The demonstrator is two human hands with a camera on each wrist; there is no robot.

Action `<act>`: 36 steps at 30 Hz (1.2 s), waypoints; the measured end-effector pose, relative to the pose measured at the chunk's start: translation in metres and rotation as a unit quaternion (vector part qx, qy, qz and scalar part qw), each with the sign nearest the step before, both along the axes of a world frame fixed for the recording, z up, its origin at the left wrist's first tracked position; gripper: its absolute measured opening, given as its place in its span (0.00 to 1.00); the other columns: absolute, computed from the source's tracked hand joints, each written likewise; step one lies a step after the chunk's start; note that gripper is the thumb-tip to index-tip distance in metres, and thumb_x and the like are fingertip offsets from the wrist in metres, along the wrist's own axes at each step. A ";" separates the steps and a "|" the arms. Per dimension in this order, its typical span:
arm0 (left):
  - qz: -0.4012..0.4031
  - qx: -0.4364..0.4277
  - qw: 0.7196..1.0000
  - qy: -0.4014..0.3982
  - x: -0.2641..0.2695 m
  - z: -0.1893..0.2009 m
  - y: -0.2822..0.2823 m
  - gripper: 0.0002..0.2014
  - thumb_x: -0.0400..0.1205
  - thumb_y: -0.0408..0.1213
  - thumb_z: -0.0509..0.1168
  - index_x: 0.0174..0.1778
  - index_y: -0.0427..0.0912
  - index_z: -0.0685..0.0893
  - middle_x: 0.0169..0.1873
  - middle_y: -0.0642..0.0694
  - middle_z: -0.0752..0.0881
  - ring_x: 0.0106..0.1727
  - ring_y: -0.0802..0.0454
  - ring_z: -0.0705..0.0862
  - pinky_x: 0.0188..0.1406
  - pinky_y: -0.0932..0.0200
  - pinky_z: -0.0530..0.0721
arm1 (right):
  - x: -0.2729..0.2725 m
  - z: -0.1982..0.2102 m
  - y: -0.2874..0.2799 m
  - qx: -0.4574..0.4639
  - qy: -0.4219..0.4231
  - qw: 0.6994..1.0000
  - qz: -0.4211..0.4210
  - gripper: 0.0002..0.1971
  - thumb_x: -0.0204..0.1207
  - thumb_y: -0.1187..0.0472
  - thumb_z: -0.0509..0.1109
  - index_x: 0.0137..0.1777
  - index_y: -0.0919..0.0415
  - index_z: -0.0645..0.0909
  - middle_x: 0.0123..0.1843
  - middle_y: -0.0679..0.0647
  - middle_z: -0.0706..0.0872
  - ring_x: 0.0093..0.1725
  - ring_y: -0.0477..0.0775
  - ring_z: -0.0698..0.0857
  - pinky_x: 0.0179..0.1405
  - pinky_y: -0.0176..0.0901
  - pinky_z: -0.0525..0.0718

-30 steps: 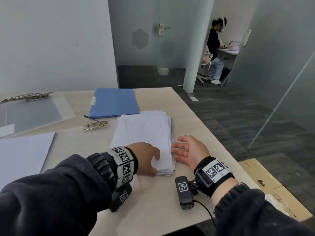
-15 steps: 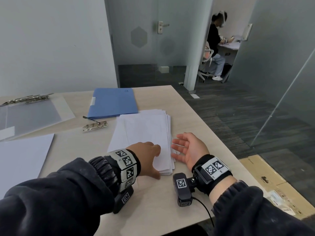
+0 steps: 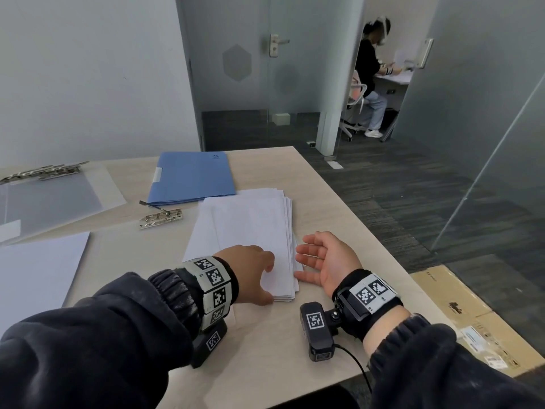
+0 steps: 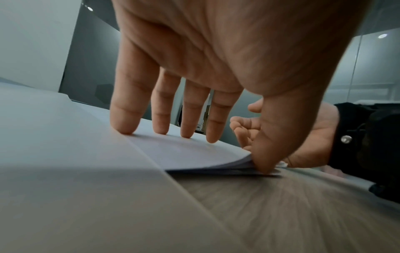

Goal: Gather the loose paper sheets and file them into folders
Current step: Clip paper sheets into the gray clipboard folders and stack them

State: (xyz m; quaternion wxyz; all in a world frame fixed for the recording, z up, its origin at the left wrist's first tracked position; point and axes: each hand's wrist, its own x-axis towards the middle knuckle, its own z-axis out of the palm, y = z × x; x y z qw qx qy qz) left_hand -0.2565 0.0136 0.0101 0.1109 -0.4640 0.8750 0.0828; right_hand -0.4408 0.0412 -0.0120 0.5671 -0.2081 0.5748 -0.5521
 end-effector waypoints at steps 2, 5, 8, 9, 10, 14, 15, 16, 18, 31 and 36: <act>0.001 0.003 1.000 -0.001 0.002 0.001 -0.001 0.24 0.74 0.61 0.68 0.64 0.56 0.76 0.59 0.55 0.81 0.56 0.51 0.81 0.57 0.50 0.83 | -0.001 0.000 0.001 0.002 -0.002 1.000 0.004 0.13 0.84 0.54 0.64 0.56 0.63 0.84 0.49 0.61 0.89 0.46 0.59 0.88 0.44 0.61 0.91; 0.019 0.012 1.000 0.008 0.005 0.004 -0.004 0.20 0.76 0.56 0.66 0.63 0.57 0.77 0.59 0.54 0.82 0.58 0.51 0.81 0.59 0.51 0.83 | 0.000 0.000 0.001 0.001 -0.005 1.000 0.006 0.14 0.84 0.54 0.63 0.57 0.63 0.84 0.48 0.61 0.89 0.45 0.58 0.89 0.41 0.59 0.91; 0.018 0.013 1.000 0.007 0.004 0.004 -0.002 0.22 0.75 0.57 0.67 0.64 0.57 0.77 0.59 0.55 0.81 0.58 0.51 0.80 0.58 0.52 0.82 | 0.000 0.000 0.001 -0.004 -0.006 1.000 0.005 0.14 0.85 0.53 0.63 0.56 0.63 0.84 0.47 0.60 0.89 0.45 0.58 0.88 0.42 0.59 0.91; 0.015 0.013 1.000 0.004 0.003 0.004 -0.001 0.22 0.75 0.57 0.67 0.65 0.56 0.76 0.59 0.55 0.81 0.58 0.51 0.80 0.57 0.52 0.82 | 0.000 0.000 0.001 -0.007 -0.007 1.000 0.004 0.14 0.85 0.53 0.63 0.56 0.63 0.84 0.47 0.60 0.88 0.44 0.58 0.88 0.42 0.60 0.92; 0.011 0.013 1.000 0.002 0.002 0.004 -0.001 0.23 0.75 0.58 0.66 0.65 0.56 0.76 0.60 0.55 0.80 0.57 0.51 0.80 0.57 0.52 0.82 | 0.000 0.001 0.001 -0.009 -0.008 1.000 0.003 0.14 0.85 0.53 0.63 0.55 0.63 0.84 0.47 0.61 0.88 0.45 0.58 0.88 0.43 0.60 0.92; 0.009 0.008 1.000 0.003 0.001 0.003 0.000 0.25 0.75 0.61 0.66 0.66 0.56 0.76 0.62 0.55 0.80 0.57 0.51 0.81 0.57 0.52 0.82 | 0.000 0.001 0.000 -0.019 -0.010 1.000 0.000 0.13 0.84 0.54 0.64 0.54 0.63 0.84 0.45 0.61 0.88 0.44 0.58 0.88 0.45 0.63 0.91; 0.011 0.007 1.000 0.007 0.001 0.002 0.000 0.26 0.74 0.64 0.65 0.66 0.57 0.76 0.62 0.55 0.80 0.58 0.51 0.81 0.58 0.52 0.82 | 0.001 0.001 -0.001 -0.022 -0.011 1.000 -0.001 0.13 0.84 0.54 0.64 0.54 0.63 0.84 0.45 0.60 0.89 0.44 0.58 0.88 0.46 0.64 0.91; 0.014 0.007 1.000 0.009 0.001 0.002 0.000 0.29 0.72 0.68 0.65 0.65 0.57 0.76 0.61 0.56 0.80 0.58 0.51 0.81 0.60 0.51 0.82 | 0.001 0.001 -0.001 -0.026 -0.012 1.000 -0.002 0.13 0.84 0.54 0.64 0.54 0.63 0.84 0.44 0.60 0.89 0.44 0.58 0.88 0.46 0.64 0.91; 0.015 0.008 1.000 0.008 0.000 0.000 0.000 0.36 0.67 0.77 0.63 0.64 0.57 0.77 0.60 0.57 0.80 0.58 0.52 0.81 0.60 0.49 0.82 | 0.001 0.002 -0.001 -0.034 -0.013 0.999 -0.003 0.13 0.84 0.55 0.64 0.54 0.63 0.84 0.44 0.60 0.89 0.44 0.58 0.88 0.46 0.64 0.91; 0.057 0.017 0.997 0.059 0.009 0.007 -0.003 0.16 0.85 0.54 0.56 0.56 0.48 0.81 0.55 0.49 0.86 0.53 0.48 0.82 0.54 0.53 0.81 | 0.002 -0.001 -0.003 -0.025 -0.006 1.000 -0.018 0.13 0.86 0.55 0.63 0.51 0.64 0.84 0.41 0.59 0.88 0.40 0.56 0.88 0.41 0.53 0.89; 0.052 0.054 0.994 0.081 0.017 0.008 -0.009 0.11 0.85 0.60 0.60 0.53 0.58 0.77 0.57 0.59 0.81 0.52 0.55 0.76 0.53 0.57 0.72 | 0.004 -0.001 -0.002 -0.014 0.009 1.000 0.006 0.13 0.86 0.55 0.63 0.53 0.63 0.84 0.41 0.58 0.89 0.36 0.55 0.89 0.36 0.48 0.88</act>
